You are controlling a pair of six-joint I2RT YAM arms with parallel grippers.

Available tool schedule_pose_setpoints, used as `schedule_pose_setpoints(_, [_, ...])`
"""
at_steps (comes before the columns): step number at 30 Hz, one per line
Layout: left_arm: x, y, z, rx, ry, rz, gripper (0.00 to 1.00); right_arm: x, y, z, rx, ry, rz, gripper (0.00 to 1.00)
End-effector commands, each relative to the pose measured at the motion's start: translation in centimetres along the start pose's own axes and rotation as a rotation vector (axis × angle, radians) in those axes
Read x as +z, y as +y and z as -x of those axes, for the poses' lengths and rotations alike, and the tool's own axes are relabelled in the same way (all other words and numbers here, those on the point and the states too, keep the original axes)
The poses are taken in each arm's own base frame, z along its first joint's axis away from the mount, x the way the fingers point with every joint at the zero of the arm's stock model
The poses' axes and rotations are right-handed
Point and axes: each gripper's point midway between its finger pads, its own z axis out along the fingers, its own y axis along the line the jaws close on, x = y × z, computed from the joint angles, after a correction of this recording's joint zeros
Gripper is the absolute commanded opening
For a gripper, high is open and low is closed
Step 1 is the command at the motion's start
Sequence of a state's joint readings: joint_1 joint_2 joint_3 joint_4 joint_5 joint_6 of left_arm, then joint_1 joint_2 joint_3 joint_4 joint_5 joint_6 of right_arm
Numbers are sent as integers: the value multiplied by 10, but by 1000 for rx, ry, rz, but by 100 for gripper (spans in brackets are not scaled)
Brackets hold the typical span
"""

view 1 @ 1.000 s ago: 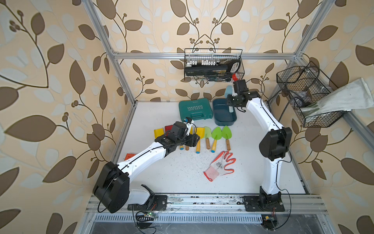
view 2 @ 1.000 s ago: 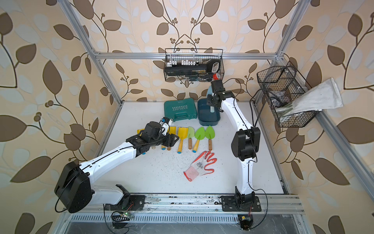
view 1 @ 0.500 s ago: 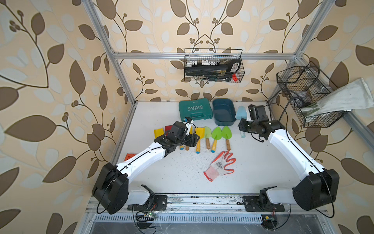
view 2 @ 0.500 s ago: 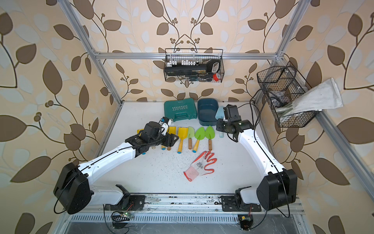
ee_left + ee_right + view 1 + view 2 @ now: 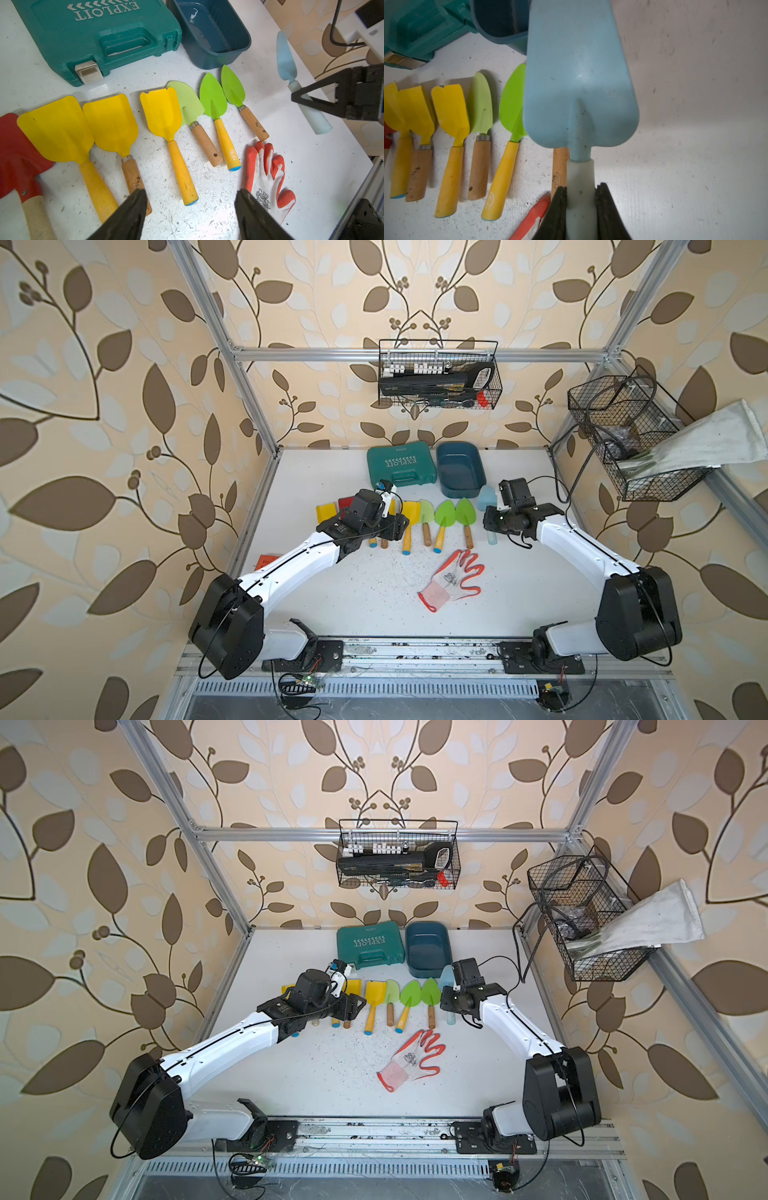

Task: Take the shovel out of the storage box
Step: Place the shovel at the center of the board.

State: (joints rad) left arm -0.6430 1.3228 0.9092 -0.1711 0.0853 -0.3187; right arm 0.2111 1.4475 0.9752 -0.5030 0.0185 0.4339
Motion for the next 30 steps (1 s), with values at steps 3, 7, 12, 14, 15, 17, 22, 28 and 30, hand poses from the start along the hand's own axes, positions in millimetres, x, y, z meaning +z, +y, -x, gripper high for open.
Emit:
schedule_pose_setpoints(3, [-8,-7,18,23,-41,-6,73,18,-6,5,31,1,1,7])
schedule_pose_setpoints(7, [-8,-8,18,17,-39,-9,73,36,-12,3,77,48,27,8])
schedule_pose_setpoints(12, [-8,-9,17,11,-37,-16,73,61,-24,-3,111,105,6,9])
schedule_pose_setpoints(14, [-9,-9,18,12,-38,-13,73,68,-26,-1,110,114,-4,9])
schedule_pose_setpoints(15, [-10,-9,18,11,-40,-14,73,69,-27,-1,109,116,-10,9])
schedule_pose_setpoints(17, [-11,-9,18,13,-40,-14,73,74,-29,-1,108,117,-22,9])
schedule_pose_setpoints(22, [-9,-12,18,-1,-30,-31,73,87,-34,-4,113,147,-42,12])
schedule_pose_setpoints(28, [-12,-11,18,-3,-38,-25,73,95,-40,-1,106,157,-82,22])
schedule_pose_setpoints(30, [-12,-11,19,-3,-41,-20,73,94,-41,-1,105,156,-90,29])
